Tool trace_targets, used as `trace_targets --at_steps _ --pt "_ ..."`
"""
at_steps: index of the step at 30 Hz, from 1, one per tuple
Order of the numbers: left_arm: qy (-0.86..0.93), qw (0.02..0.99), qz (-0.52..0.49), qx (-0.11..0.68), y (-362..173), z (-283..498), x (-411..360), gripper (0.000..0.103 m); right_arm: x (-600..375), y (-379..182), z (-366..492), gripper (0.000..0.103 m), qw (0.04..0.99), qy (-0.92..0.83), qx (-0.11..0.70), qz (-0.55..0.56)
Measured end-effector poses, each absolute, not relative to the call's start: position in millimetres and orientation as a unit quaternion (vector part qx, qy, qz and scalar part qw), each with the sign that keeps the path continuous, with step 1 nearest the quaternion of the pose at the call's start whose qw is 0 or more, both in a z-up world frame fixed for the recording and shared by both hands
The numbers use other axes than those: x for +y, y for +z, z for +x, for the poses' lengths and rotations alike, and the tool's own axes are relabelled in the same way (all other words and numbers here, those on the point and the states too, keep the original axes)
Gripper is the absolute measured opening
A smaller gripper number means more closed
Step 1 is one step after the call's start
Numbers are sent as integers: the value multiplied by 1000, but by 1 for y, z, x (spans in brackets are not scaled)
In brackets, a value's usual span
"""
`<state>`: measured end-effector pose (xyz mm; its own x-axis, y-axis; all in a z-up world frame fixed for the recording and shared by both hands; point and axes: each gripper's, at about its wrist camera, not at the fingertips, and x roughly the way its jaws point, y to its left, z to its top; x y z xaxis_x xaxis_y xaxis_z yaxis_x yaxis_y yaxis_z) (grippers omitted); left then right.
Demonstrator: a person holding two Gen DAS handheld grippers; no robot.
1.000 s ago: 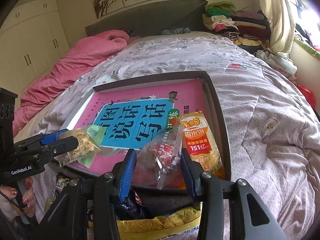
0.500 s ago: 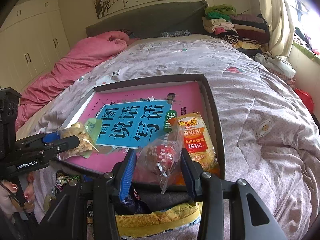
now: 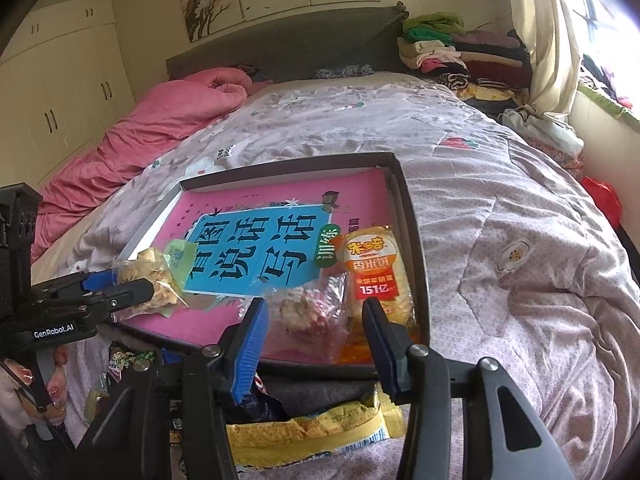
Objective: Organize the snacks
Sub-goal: 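Lower and open the right tool while the left tool releases the cracker bag into the tray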
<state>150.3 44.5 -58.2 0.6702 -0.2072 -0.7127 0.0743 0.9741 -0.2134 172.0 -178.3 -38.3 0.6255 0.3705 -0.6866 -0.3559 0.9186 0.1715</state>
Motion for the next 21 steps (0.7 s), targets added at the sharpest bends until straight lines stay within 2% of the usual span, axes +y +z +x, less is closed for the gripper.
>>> trace_targets --at_steps 5,8,21 --pt "-76 909 -81 401 -57 149 44 65 -179 -38 171 49 902 201 382 6" --pt "-82 909 -86 400 -55 148 45 77 -180 -36 169 49 904 200 379 6" --pt "-86 908 -105 396 -50 145 52 77 -187 -34 167 53 907 193 374 14"
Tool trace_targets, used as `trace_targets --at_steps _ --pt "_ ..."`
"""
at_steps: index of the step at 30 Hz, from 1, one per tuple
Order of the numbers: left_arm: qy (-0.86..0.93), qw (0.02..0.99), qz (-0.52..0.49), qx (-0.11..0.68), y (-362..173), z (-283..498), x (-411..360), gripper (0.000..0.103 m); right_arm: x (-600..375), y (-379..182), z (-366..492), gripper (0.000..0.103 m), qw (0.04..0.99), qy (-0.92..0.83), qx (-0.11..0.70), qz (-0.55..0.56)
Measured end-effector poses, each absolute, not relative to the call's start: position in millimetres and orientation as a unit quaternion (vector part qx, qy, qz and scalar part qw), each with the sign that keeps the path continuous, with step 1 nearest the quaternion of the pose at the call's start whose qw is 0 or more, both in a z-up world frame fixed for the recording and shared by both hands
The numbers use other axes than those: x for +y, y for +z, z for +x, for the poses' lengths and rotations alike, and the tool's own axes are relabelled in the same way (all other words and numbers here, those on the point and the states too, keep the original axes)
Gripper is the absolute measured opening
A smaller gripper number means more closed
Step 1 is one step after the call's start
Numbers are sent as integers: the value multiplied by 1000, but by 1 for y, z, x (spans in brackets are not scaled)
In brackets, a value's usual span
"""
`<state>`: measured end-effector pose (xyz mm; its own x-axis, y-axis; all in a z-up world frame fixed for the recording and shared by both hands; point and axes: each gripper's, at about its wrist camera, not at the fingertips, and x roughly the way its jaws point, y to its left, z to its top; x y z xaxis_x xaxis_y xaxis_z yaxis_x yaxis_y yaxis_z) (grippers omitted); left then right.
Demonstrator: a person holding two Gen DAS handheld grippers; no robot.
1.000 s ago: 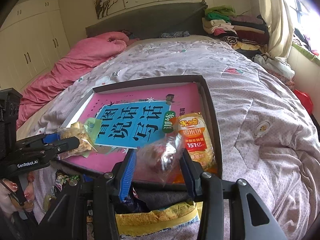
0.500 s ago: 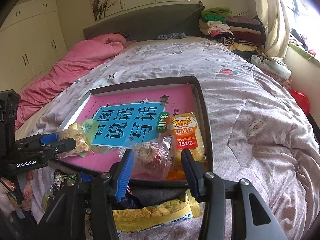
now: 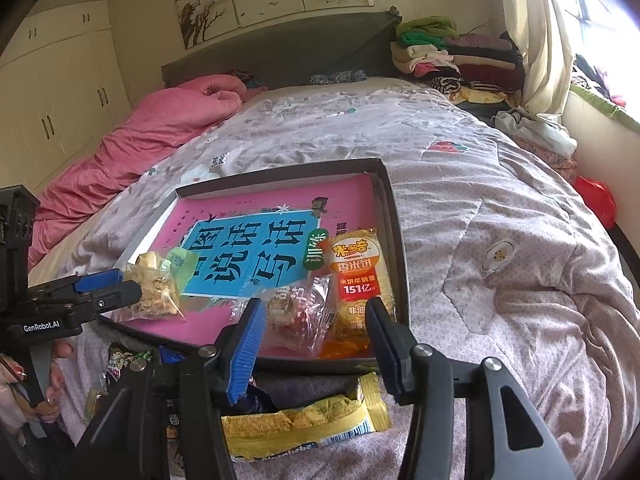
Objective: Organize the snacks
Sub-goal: 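Lower and open the right tool while the left tool releases the cracker bag into the tray, then withdraw both open tools from the tray back toward the snack pile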
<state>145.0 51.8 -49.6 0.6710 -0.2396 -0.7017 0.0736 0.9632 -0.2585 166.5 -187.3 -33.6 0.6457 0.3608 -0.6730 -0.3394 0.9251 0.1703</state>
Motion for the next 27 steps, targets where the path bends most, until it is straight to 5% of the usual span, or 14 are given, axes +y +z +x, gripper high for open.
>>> trace_targets --at_steps 27 --pt "-59 920 -98 376 -21 119 68 78 -206 -16 156 71 924 185 331 41"
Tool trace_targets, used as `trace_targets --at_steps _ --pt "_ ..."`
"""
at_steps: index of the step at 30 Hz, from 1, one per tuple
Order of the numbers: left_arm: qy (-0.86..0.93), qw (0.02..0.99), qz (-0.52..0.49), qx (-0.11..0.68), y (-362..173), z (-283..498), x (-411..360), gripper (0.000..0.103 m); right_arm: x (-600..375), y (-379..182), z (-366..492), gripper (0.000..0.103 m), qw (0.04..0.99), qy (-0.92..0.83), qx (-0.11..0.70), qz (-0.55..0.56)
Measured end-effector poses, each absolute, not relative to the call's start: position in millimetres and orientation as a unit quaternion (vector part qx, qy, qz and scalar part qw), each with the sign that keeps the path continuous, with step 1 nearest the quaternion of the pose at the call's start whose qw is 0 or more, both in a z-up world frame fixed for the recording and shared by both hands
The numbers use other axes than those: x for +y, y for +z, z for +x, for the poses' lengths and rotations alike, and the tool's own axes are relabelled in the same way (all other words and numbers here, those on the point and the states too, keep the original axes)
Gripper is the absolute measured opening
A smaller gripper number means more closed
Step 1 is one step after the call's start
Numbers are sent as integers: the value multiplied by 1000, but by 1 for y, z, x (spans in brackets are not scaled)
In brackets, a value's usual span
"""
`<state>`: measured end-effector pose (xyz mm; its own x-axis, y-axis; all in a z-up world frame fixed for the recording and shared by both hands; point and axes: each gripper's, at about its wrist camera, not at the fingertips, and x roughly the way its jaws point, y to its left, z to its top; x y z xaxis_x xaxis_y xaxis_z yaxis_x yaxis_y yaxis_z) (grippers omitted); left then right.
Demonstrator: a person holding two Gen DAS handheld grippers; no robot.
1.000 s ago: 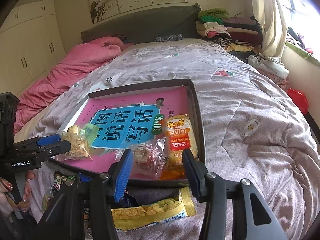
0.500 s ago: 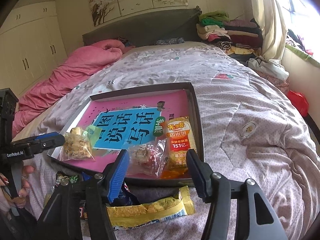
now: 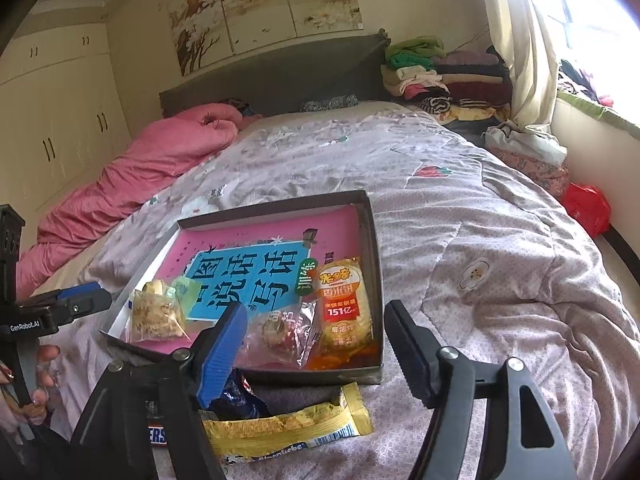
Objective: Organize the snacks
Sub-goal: 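Withdraw both open tools from the tray back toward the snack pile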
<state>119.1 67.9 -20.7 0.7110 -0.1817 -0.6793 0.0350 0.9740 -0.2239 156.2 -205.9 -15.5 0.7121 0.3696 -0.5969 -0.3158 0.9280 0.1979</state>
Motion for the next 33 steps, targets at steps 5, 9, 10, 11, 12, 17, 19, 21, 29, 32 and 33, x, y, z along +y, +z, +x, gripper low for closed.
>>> trace_targets --at_steps 5,9,10,11,12,17,19,21,29,32,33 --pt "-57 921 -93 374 -17 114 68 78 -203 -14 153 73 923 193 329 42" --pt "-56 921 -89 374 -15 108 67 78 -198 -14 150 74 921 204 331 39" --pt "-56 922 -88 374 -14 106 67 78 -196 -14 150 74 920 205 331 37" --pt "-56 922 -87 374 -14 105 66 78 -194 -13 148 74 920 208 330 35" --pt "-55 922 -86 374 -13 104 66 78 -193 -13 148 74 920 211 330 34" --pt "-53 921 -84 376 -11 98 65 78 -190 -12 145 75 919 217 328 32" --pt "-50 921 -83 377 -10 96 64 78 -188 -12 143 76 918 221 329 33" --pt "-50 920 -84 379 -10 94 63 78 -187 -12 140 76 917 226 329 32" --pt "-49 916 -80 391 -12 82 58 78 -175 -9 127 80 912 247 328 24" --pt "-47 914 -74 395 -12 76 56 78 -170 -9 123 80 909 254 328 21" --pt "-48 914 -73 396 -12 74 56 78 -169 -9 122 80 909 256 329 20"
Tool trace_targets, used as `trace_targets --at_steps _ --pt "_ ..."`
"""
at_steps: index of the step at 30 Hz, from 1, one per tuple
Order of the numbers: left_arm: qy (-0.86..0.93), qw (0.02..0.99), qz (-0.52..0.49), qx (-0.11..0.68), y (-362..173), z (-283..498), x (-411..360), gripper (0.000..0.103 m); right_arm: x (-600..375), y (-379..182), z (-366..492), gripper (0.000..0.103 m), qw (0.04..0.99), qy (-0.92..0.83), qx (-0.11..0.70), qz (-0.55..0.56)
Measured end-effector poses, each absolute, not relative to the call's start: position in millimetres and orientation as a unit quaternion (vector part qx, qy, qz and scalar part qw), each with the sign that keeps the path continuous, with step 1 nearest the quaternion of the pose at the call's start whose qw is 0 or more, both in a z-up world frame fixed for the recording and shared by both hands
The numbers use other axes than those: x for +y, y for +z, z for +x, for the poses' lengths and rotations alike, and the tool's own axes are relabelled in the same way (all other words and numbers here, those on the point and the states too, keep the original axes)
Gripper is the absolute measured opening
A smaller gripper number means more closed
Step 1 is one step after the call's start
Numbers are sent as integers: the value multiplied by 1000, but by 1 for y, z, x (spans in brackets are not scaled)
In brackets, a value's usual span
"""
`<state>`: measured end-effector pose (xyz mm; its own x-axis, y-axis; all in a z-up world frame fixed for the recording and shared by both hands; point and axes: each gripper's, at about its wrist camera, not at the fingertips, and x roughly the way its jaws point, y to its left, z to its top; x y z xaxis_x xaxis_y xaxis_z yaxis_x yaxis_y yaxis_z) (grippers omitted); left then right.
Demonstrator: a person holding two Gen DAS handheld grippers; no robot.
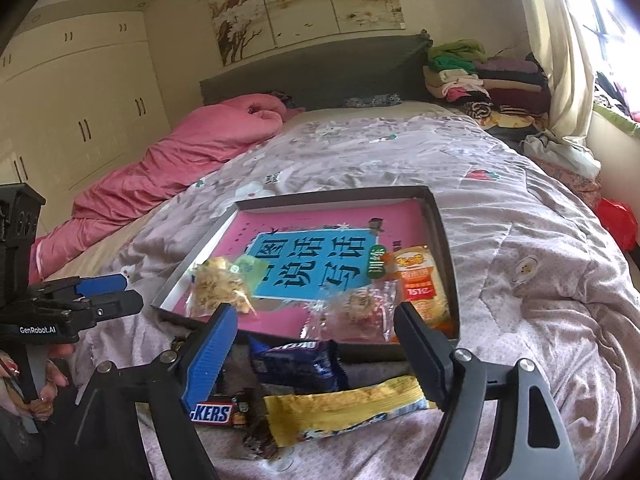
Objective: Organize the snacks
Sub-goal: 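Withdraw both open tools from the tray back toward the snack pile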
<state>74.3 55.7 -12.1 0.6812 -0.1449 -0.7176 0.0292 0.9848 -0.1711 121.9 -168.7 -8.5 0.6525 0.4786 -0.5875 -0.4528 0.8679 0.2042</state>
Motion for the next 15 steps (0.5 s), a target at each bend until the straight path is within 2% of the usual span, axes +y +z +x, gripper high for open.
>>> trace_targets --at_steps 15 --pt "-37 900 -58 430 -23 56 56 78 -166 -9 114 81 906 259 335 16"
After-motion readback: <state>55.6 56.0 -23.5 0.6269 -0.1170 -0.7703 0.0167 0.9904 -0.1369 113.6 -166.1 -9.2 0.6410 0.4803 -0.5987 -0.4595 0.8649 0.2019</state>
